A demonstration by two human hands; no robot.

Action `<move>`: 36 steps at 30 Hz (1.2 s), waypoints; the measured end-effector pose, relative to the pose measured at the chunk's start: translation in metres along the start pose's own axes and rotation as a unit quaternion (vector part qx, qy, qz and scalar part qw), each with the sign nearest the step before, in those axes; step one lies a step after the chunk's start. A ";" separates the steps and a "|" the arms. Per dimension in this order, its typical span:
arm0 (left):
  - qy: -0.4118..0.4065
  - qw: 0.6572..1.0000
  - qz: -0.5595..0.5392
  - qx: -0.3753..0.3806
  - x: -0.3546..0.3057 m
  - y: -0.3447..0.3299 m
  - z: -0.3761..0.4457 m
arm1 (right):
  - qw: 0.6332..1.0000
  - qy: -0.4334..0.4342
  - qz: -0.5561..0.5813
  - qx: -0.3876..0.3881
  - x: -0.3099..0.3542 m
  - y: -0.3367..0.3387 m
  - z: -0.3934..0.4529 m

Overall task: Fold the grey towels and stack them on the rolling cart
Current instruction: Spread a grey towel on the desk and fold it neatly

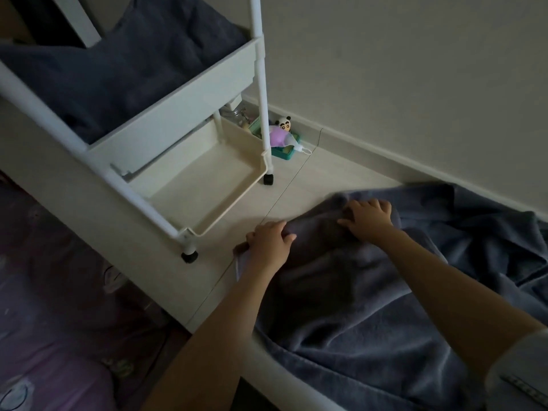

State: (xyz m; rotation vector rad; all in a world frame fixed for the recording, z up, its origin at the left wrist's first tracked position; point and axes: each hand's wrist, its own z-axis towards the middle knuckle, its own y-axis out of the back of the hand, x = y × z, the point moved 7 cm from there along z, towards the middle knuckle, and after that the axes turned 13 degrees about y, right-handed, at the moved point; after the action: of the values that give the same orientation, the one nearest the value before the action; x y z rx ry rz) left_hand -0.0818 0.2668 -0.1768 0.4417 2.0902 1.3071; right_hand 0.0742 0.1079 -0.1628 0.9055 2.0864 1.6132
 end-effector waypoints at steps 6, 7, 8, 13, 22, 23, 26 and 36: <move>-0.014 0.991 -0.136 -0.006 -0.001 0.018 0.000 | 0.995 0.068 0.037 0.066 -0.015 -0.005 0.003; -0.011 0.984 -0.180 0.007 0.002 0.023 -0.002 | 0.994 0.080 0.041 0.069 -0.014 -0.004 0.005; -0.002 0.976 -0.217 0.019 0.006 0.029 -0.004 | 0.992 0.093 0.041 0.074 -0.011 -0.003 0.007; 0.023 0.969 -0.238 0.070 0.024 0.055 -0.019 | 0.988 0.116 0.081 0.068 -0.004 0.016 0.016; 0.063 0.990 -0.123 -0.031 0.059 0.110 -0.031 | 0.894 0.105 0.425 -0.097 0.021 0.092 0.049; 0.058 0.993 -0.078 -0.063 0.059 0.110 -0.030 | 0.897 0.096 0.414 -0.126 0.026 0.091 0.056; 0.041 0.990 0.076 -0.108 0.064 0.086 -0.029 | 0.924 0.084 0.339 -0.158 0.047 0.074 0.073; 0.084 0.982 0.098 0.139 0.061 -0.010 -0.041 | 0.987 0.153 0.033 0.048 0.084 -0.020 0.040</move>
State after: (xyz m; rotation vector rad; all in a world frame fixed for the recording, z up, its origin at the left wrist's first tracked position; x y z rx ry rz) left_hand -0.1537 0.2695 -0.1934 0.6931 2.4364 1.1988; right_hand 0.0320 0.1904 -0.1850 0.8057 2.3798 1.7964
